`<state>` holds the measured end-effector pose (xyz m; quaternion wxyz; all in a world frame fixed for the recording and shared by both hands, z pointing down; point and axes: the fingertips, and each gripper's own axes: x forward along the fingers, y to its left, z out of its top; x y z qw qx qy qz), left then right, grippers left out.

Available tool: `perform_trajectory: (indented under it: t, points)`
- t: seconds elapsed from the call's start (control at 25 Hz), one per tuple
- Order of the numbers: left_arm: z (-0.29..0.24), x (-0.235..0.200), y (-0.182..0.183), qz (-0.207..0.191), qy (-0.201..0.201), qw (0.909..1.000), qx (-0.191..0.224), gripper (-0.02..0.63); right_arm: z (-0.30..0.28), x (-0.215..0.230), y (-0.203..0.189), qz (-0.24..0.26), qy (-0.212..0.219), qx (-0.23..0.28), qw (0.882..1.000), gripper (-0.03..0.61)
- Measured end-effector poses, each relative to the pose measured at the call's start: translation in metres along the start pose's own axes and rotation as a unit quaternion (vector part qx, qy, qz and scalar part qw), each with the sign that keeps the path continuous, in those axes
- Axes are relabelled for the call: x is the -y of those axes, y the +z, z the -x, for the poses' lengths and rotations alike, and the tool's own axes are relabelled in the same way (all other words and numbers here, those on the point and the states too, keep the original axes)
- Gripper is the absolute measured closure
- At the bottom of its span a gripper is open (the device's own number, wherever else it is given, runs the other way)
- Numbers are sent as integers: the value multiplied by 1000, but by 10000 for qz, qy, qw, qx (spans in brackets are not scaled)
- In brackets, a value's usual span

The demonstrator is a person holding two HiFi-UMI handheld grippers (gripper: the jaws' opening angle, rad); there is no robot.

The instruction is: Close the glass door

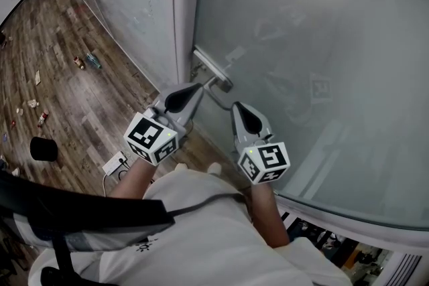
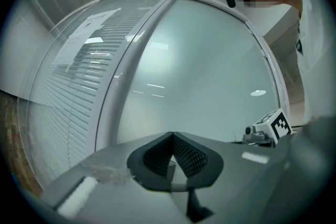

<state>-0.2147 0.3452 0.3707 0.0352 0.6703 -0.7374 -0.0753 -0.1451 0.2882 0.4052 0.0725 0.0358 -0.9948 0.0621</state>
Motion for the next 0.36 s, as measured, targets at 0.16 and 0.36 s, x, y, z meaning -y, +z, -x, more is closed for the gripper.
perform_trajectory:
  t: [0.16,0.36]
  points:
    - [5,-7,-1,46,-25,10000,-4,614,-4,-2,-1,96,-78,-98,9999,571]
    - [16,-20,-5,98,-28,9999,-27,614,-11,-8,-8,183,-170,-217,9995,571]
